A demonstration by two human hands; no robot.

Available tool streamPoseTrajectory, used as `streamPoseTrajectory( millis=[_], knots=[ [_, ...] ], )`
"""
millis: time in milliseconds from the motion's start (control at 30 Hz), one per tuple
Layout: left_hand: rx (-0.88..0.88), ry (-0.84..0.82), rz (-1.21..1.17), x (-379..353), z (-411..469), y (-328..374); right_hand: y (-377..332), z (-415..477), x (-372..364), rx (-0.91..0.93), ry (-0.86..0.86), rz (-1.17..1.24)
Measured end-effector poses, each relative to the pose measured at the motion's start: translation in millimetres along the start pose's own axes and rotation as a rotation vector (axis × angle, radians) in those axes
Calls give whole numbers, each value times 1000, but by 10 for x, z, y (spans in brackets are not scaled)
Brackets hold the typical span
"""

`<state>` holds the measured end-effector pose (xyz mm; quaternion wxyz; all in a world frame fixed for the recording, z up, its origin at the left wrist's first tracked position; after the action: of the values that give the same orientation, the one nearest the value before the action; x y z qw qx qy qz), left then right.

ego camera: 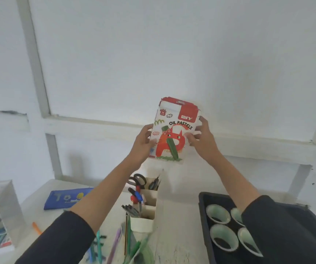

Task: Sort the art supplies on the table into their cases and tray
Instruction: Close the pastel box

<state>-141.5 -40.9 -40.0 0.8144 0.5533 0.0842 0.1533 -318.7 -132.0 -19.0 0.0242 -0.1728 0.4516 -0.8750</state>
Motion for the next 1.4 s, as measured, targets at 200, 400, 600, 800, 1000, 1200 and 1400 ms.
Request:
streamPoseTrajectory(
  millis=[200,400,600,800,1000,1200,1400],
  knots=[
    [-125,-2,51,-18,367,322,-498,437,269,124,11,-106],
    [-254,54,115,-161,618,662,-780,589,395,247,114,-129],
    [-238,-8,150,-246,710,708,-740,660,500,119,68,49],
    [-253,-11,44,-303,626,744,-837,669,504,160,83,289],
    [-317,-85,-31,-309,535,767,-865,626,532,274,75,225],
    [-357,-9,-7,-304,512,726,-822,592,393,524,256,-194],
    [-424,144,-17,-327,326,616,-710,373,46,520,230,-213]
  ],
)
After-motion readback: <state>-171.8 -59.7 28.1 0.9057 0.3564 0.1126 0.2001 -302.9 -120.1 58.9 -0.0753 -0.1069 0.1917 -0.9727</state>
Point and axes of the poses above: each hand's wrist, its own z-axis towards the middle knuckle, its own x-axis out of the back of the hand, y = z × x, the point moved 3 cm from there along z, towards the middle knuckle, and after that the axes turned 2 degrees about x, right-handed, at the moved point
